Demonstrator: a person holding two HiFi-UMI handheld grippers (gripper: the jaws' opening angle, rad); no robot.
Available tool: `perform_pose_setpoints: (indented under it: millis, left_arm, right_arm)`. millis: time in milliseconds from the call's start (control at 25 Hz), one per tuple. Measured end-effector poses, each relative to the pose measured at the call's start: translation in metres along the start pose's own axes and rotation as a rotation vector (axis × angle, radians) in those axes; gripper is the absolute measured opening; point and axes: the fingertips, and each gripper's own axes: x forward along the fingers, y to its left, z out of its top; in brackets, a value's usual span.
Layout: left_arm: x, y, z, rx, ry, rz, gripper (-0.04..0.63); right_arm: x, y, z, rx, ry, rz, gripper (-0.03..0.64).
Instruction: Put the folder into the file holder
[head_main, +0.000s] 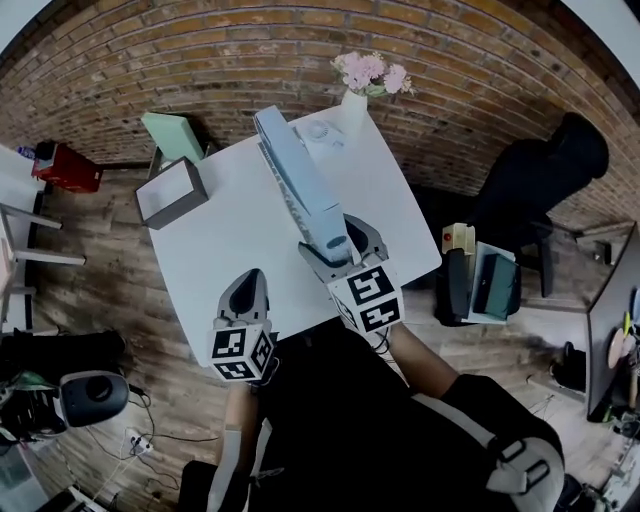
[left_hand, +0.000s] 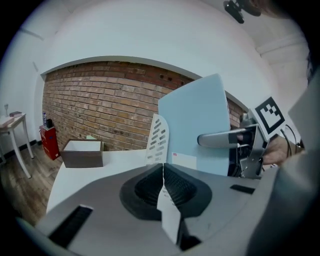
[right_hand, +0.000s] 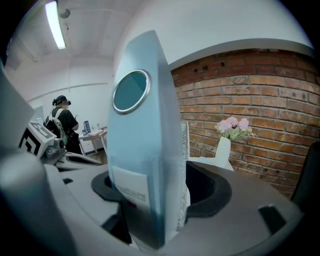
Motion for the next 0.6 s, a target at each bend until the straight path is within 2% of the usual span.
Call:
perform_pose_setpoints:
  millis: [200,280,320,480,600]
  left_arm:
    - [-0.005,0.017,0.006,-0.040,-0.022,-0.032,0.023]
    - [-0.009,0.024,0.008,-0.054,-0.030,-0.037,0.023]
    - [-0.010,0.027,0.008,-0.059,-0.031,-0.039,0.023]
    - [-0.015,0.034,0.005,-0.080,-0.023,-0.056,0.023]
    - [-0.017,0.037,0.004,-0.090,-0.028,-0.062,0.023]
  right_arm:
    - [0.001,-0.005,0.005,-0.012,0.078,-0.052,0.335]
    - [0.000,-0.005,0.008,-0.030,0.104,-0.064,0.233]
    - [0.000,-0.005,0.009,-0.029,0.109,-0.070,0.226]
    - [-0.005,-0.008,0.011,0.009,0.059,-0.104,0.175]
    - [-0.008,-0.004,0.013,-0.007,-0.005,-0.127,0.161]
